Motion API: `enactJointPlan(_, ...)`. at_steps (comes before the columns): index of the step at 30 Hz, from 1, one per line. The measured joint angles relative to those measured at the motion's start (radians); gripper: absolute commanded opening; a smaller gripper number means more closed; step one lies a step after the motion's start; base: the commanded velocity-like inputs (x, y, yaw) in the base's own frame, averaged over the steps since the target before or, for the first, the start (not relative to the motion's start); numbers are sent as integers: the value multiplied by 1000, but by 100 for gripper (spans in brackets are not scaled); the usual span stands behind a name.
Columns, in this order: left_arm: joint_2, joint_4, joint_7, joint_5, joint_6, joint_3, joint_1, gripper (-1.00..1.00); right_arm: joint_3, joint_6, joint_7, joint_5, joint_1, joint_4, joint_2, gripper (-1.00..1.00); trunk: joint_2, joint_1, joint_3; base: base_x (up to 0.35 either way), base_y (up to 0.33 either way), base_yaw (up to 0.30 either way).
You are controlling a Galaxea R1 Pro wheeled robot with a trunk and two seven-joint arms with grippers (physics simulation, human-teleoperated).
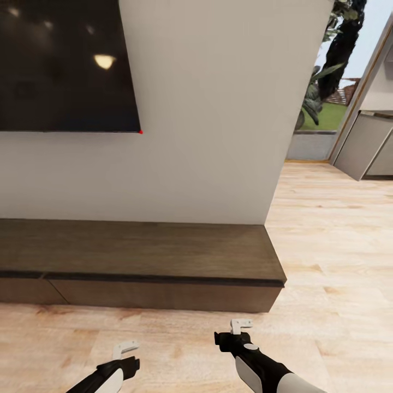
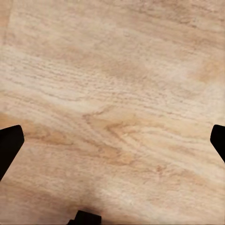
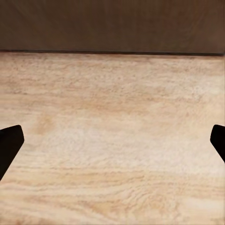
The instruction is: Place each of the two pumpkins and all three candles from the living room inside a cabinet in the living room (use any cabinet), then make sure every cabinet is closed, and position the cauldron so it is next to a table in the living room.
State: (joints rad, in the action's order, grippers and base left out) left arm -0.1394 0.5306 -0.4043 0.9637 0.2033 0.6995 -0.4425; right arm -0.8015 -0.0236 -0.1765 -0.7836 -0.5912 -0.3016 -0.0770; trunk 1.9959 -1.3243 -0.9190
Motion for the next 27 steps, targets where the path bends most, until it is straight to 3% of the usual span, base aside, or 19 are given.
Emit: enactJointPlan(27,21,-36,0,-3,-25,2,0,100,0,-1,1,-1,0,2,0,100,-189,104,85,0,0,0)
